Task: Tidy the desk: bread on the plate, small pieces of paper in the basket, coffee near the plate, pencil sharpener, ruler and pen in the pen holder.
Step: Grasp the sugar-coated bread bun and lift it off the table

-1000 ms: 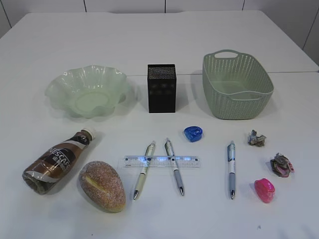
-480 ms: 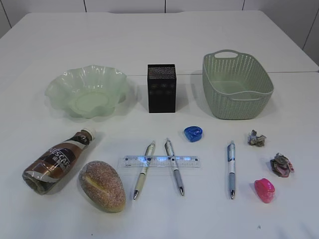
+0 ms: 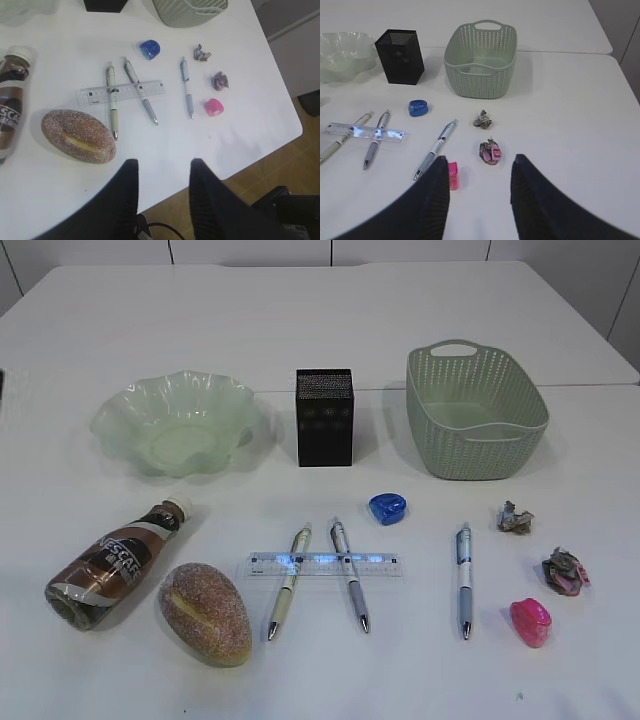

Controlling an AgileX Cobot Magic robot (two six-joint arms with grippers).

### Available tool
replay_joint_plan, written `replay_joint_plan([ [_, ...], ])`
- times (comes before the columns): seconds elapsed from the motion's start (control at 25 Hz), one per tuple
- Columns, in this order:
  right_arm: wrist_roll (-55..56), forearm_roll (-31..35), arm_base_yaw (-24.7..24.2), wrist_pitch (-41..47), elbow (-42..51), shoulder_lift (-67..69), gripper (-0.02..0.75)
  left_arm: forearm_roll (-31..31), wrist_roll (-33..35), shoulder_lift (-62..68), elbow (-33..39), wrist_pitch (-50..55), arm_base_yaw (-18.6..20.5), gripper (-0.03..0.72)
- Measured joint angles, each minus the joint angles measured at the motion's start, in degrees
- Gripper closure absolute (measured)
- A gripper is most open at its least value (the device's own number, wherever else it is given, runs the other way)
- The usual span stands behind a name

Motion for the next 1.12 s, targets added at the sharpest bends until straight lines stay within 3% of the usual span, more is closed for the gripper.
replay_joint_plan([
  [0.4,0.00,0.00,0.00,-0.71,0.87,0.00,0.405,3.64,0.15,6.83,0.00,-5.12,-8.85,0.448],
  [0.8,-0.38,0.00,0.00,-0.93,0.87,0.00,0.404,6.92,-3.15,13.77,0.00,-7.62,-11.78,0.448],
  [0.96,-0.38,0.00,0.00,-1.27,0.87,0.00,0.405,6.09,-5.16,16.73,0.00,-9.62,-15.58,0.448],
  [1.12,-0.50,0.00,0.00,-1.28,0.87,0.00,0.405,0.81,-6.00,19.92,0.00,-12.69,-16.89,0.448],
])
